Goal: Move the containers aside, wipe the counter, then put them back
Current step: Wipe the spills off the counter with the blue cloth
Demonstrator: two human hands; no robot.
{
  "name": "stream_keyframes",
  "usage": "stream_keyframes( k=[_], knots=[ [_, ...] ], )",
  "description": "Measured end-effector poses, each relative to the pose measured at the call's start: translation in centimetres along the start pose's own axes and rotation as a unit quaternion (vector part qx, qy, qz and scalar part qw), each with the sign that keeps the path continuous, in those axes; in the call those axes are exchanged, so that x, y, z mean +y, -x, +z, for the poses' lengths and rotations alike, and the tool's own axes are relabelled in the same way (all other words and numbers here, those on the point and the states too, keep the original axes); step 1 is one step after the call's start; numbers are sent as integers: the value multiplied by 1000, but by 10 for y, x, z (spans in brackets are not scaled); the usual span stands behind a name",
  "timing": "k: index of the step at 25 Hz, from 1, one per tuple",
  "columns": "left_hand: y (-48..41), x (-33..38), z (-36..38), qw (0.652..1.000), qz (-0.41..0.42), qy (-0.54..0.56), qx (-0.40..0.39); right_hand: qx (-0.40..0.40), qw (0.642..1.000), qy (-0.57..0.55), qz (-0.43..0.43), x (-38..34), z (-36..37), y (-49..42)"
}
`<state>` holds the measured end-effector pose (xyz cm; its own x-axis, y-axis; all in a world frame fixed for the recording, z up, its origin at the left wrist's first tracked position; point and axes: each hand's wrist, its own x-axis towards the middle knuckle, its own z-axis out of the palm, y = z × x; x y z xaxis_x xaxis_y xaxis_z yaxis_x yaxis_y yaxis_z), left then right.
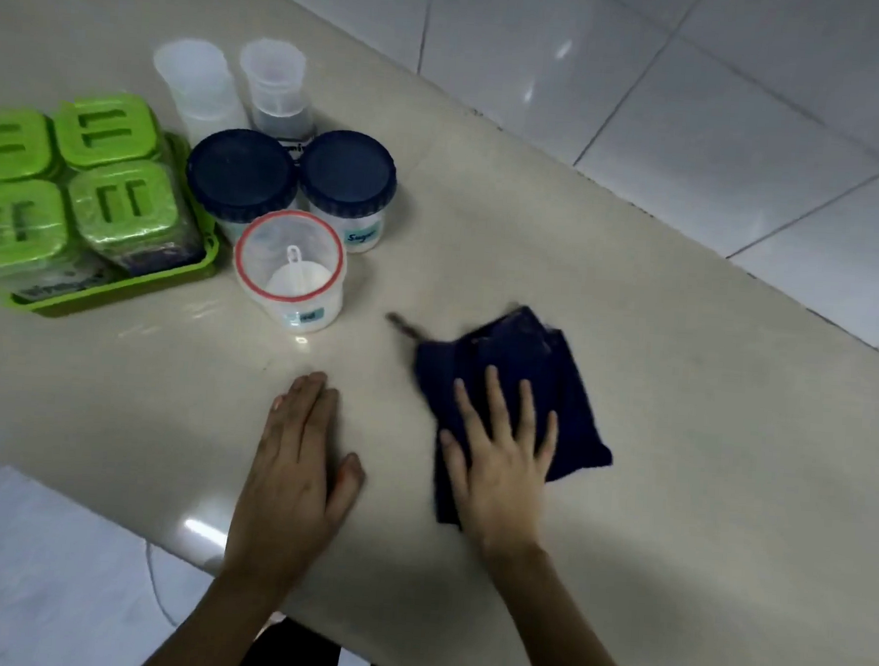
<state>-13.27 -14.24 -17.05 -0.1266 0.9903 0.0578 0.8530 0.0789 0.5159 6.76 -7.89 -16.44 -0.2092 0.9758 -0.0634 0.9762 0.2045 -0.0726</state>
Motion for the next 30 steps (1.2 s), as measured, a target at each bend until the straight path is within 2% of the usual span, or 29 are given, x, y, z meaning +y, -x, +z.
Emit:
stream_keyframes(
  k=[2, 5, 8, 12, 17, 19, 22, 25, 30],
  knots=[
    [4, 9, -6, 1000, 16, -14, -9, -10, 999, -13, -37, -6, 1, 5],
    [8, 38, -4, 997, 68, -11, -30, -21, 998, -23, -49, 42, -5, 13],
    [17, 93, 19, 987, 142, -2, -73, -14, 996, -42, 82, 127, -14, 62],
    [28, 165, 68, 964, 222, -56, -137, -27, 972, -36, 231, 234, -23, 154],
    [52, 205, 109, 950, 255, -93, -155, 0, 928, -64, 367, 266, -18, 209],
    [51, 204, 114, 952, 249, -100, -145, -11, 934, -50, 353, 252, -16, 203],
    [50, 199, 115, 956, 239, -101, -139, -28, 972, -24, 230, 205, -10, 183],
    [51, 202, 117, 954, 236, -114, -148, -31, 991, -16, 131, 181, -3, 168],
    [56, 203, 114, 954, 223, -128, -153, -30, 994, -24, 99, 220, -3, 182]
  ],
)
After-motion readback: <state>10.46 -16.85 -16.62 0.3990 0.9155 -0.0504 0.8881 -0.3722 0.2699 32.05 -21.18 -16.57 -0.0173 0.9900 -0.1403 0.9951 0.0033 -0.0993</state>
